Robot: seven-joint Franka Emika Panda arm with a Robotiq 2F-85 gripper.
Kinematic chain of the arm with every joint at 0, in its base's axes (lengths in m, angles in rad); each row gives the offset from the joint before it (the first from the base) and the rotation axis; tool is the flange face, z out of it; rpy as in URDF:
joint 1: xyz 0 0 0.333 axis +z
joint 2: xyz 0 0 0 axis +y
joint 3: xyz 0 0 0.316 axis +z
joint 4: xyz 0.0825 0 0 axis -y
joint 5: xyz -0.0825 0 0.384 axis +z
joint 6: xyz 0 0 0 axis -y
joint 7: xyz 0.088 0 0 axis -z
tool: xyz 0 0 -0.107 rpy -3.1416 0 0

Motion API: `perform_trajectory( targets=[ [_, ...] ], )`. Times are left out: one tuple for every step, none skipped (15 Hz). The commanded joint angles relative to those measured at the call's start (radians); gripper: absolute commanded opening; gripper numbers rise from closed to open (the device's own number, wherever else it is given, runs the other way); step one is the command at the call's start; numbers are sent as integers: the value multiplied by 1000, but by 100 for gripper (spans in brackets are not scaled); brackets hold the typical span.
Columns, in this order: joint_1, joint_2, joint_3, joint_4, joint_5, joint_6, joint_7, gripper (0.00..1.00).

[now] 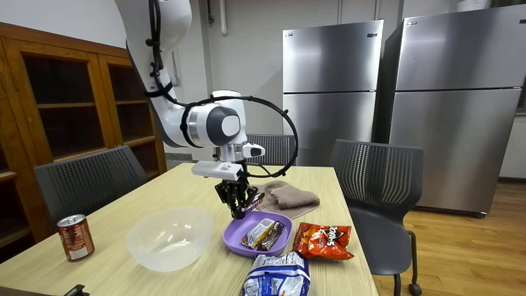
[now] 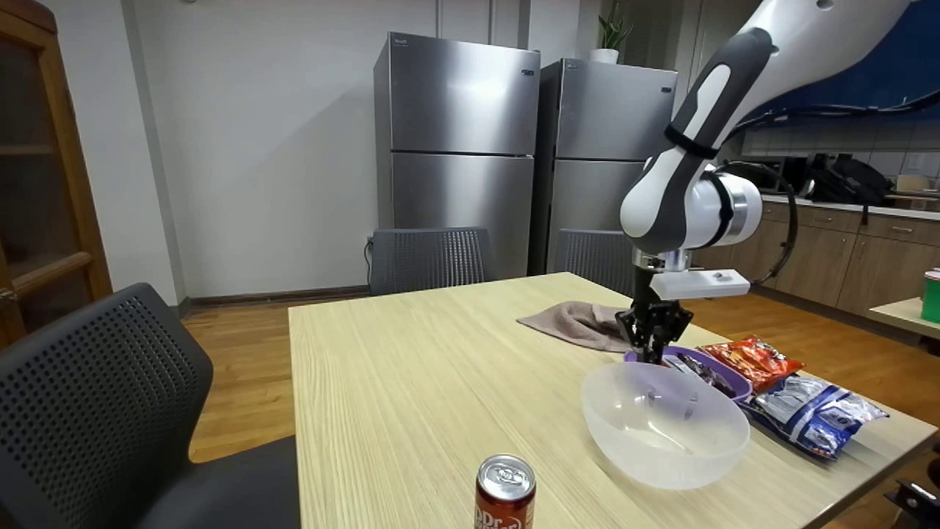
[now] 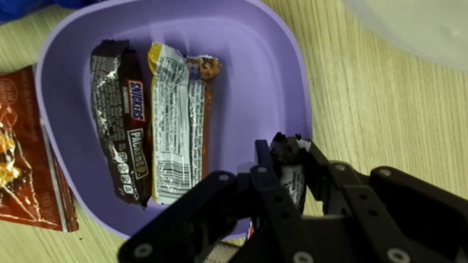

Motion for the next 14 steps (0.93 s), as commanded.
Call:
perform_trajectory(
  targets=[
    [-43,-77,27,-102,0,37,-68,6],
    [-49,-85,29,-118,2,42,-82,6],
    [-56,-94,32,-134,4,47,-95,6],
    [-64,-101,35,-147,7,51,-107,6],
    [-71,-105,39,-156,10,52,-118,6],
    [-74,-105,40,-160,11,49,-123,6],
    [-76,-107,39,-164,10,44,-125,6],
    [-78,-107,39,-166,9,42,-126,6],
    [-81,-107,39,-167,11,40,-128,6],
    [-83,-105,38,-166,12,38,-129,6],
    [-84,-104,37,-163,13,33,-127,6],
    [-86,-103,37,-157,16,20,-124,38],
    [-89,-102,39,-154,19,15,-126,52],
    [-90,-101,38,-152,20,17,-123,59]
  ],
)
